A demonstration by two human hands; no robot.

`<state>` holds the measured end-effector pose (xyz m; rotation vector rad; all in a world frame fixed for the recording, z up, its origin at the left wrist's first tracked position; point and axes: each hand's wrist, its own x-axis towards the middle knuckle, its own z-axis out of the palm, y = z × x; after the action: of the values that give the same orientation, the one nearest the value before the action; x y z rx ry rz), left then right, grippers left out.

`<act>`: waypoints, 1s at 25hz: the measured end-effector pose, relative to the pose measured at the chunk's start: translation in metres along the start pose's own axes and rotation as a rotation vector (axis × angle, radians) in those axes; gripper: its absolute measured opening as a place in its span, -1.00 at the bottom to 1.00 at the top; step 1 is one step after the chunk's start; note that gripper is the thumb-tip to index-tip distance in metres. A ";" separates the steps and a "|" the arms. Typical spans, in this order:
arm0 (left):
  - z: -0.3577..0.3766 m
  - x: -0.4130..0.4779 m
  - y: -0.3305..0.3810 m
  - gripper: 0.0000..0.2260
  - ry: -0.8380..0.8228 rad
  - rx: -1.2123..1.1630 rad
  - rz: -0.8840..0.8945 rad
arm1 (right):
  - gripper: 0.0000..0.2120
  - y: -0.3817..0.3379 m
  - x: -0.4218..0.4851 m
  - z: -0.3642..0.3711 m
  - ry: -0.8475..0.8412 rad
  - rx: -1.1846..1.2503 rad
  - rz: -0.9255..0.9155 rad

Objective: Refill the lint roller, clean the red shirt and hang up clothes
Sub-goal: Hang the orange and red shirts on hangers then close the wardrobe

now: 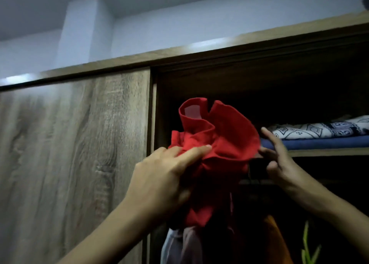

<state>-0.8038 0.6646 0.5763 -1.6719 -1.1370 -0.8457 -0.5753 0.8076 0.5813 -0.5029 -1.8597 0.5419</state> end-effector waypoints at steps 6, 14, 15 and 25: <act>0.026 -0.069 0.051 -0.64 0.186 -0.074 0.232 | 0.04 -0.018 -0.098 0.015 -0.204 0.073 0.103; 0.059 -0.103 0.094 -0.48 -0.230 -0.960 -0.258 | -0.01 0.007 -0.227 0.000 -0.446 -0.125 0.474; 0.067 -0.102 0.098 -0.49 -0.255 -1.019 -0.327 | -0.05 0.011 -0.233 -0.002 -0.414 -0.239 0.440; 0.111 -0.120 0.130 -0.76 -0.636 -1.186 -0.531 | -0.87 0.016 -0.260 -0.040 -0.037 -0.355 0.510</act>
<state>-0.7173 0.7107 0.3923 -2.7873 -1.7127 -1.5777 -0.4506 0.6756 0.3895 -1.2304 -1.8705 0.5540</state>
